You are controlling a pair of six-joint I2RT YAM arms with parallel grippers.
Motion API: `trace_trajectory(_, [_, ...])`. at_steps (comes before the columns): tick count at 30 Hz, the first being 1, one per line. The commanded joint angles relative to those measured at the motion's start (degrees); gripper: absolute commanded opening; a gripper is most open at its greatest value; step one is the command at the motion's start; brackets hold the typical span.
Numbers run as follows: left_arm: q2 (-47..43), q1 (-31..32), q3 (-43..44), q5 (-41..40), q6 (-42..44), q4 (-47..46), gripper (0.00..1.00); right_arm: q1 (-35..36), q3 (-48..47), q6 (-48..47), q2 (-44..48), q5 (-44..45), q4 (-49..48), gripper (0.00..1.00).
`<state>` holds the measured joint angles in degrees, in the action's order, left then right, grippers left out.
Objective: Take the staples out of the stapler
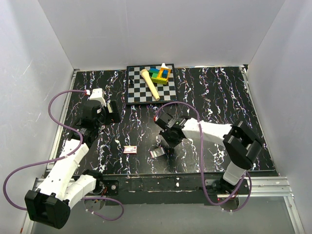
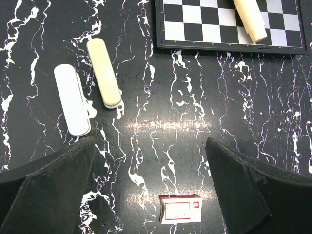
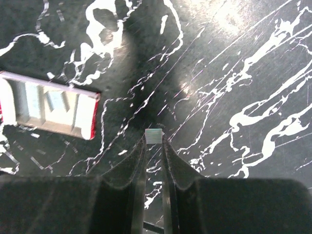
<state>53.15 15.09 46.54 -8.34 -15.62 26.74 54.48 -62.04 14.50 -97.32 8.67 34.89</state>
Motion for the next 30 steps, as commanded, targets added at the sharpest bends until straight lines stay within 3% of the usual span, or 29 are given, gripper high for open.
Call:
trace_trajectory(1, [-0.94, -0.41, 1.62, 0.60, 0.06, 0.07, 0.98, 1.94, -1.59, 2.28, 5.81, 0.22, 2.72, 0.13])
trace_trajectory(8, [-1.90, -0.41, 1.36, 0.60, -0.03, 0.24, 0.98, 5.28, -3.87, 4.57, 8.20, -0.67, 4.04, 0.13])
trace_trajectory(30, [-2.96, -0.41, 1.18, 0.60, -0.03, 0.42, 0.98, 11.35, -8.97, 10.11, -2.44, 1.00, 1.41, 0.14])
